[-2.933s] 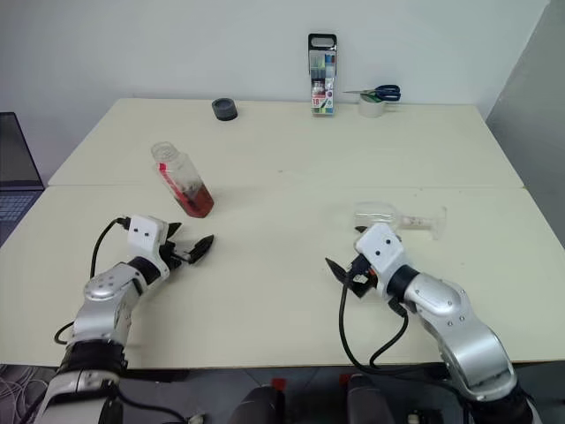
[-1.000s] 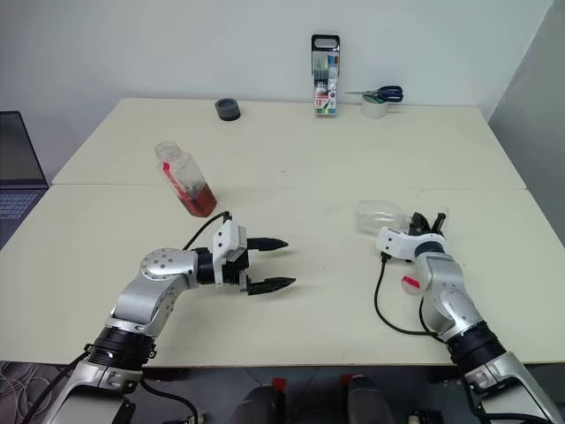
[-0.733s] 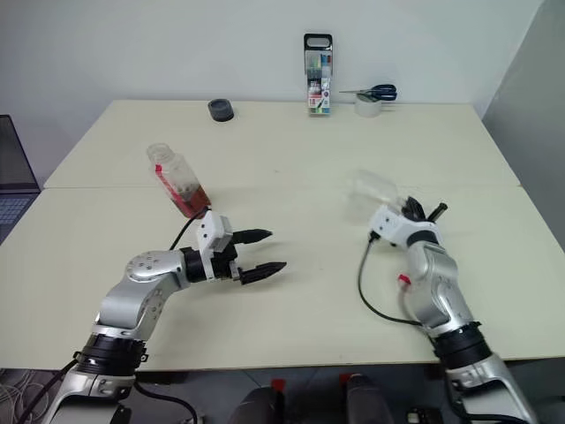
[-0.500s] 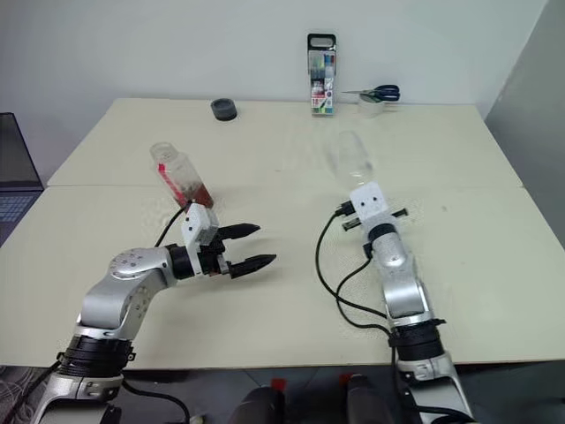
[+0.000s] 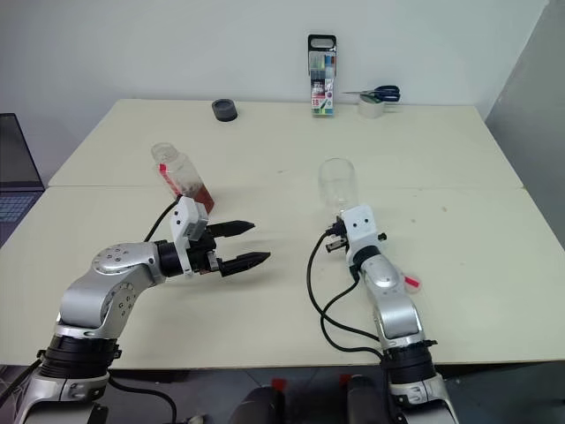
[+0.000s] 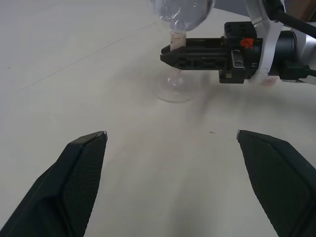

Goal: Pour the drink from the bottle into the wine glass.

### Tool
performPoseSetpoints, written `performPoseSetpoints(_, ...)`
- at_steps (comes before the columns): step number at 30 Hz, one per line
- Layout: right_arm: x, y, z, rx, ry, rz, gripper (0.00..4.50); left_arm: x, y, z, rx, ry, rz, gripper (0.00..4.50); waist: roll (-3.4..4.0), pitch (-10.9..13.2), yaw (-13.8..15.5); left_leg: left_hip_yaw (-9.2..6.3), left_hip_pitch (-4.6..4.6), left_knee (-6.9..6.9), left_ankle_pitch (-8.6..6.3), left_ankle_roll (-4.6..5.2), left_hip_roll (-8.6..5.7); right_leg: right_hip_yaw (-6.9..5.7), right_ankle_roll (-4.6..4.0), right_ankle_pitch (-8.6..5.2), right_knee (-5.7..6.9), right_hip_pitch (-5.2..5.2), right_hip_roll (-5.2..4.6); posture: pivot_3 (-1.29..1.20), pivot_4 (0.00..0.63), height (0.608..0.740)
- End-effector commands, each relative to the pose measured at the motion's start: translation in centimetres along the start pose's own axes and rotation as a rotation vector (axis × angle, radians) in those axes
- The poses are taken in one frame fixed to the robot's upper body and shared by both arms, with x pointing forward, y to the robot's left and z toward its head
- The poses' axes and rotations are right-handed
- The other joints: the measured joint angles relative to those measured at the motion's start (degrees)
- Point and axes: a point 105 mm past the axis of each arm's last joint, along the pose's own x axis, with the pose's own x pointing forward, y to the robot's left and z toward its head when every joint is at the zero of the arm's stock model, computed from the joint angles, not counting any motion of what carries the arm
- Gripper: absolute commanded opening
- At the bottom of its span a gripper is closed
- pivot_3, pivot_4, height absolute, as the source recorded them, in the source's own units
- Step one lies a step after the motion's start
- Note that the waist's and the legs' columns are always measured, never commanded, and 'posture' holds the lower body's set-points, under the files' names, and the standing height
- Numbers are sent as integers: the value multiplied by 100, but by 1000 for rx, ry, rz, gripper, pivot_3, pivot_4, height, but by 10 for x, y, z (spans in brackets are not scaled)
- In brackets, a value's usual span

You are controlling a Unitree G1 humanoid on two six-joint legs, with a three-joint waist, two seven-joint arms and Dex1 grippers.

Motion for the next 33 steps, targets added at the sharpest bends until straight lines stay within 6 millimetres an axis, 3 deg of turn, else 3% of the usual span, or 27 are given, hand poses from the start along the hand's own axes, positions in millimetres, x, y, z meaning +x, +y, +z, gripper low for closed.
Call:
performPoseSetpoints(1,-3,8,-15,9,58,42,154,-3,-3,9,42,-13,-11,4500,0,0,0,1,2,0,0,0,0,1,0,0,0,0,0,0,150,740)
performPoseSetpoints(3,1,15,-4,11,13,81,154,-7,2,7,46,-10,22,4500,0,0,-3,2,3,0,0,0,0,1,0,0,0,0,0,0,150,740)
performPoseSetpoints(10,26,38,60,56,-239,215,154,-28,15,8,68,-42,182,4500,4,4,-82,7,8,-8,0,0,14,5,-1,0,2,-9,12,0,150,740)
performPoseSetpoints(13,36,49,72,68,-282,280,154,-35,16,13,72,-59,234,4500,4,4,-93,5,7,-8,0,0,13,5,-1,0,5,-9,11,0,150,740)
performPoseSetpoints(17,55,64,63,62,-261,355,154,-42,16,20,85,-64,275,4500,4,4,-71,2,7,-8,0,-1,7,4,-2,0,2,-5,4,0,150,740)
performPoseSetpoints(22,67,68,48,54,-228,375,154,-42,22,28,99,-77,301,4500,5,5,-51,4,7,-7,0,-1,2,4,-3,1,0,-3,0,0,150,740)
performPoseSetpoints(33,67,75,27,92,-193,412,154,-27,24,68,171,-161,291,4500,4,5,-87,5,7,-7,2,-4,4,4,-4,2,5,-5,1,0,150,740)
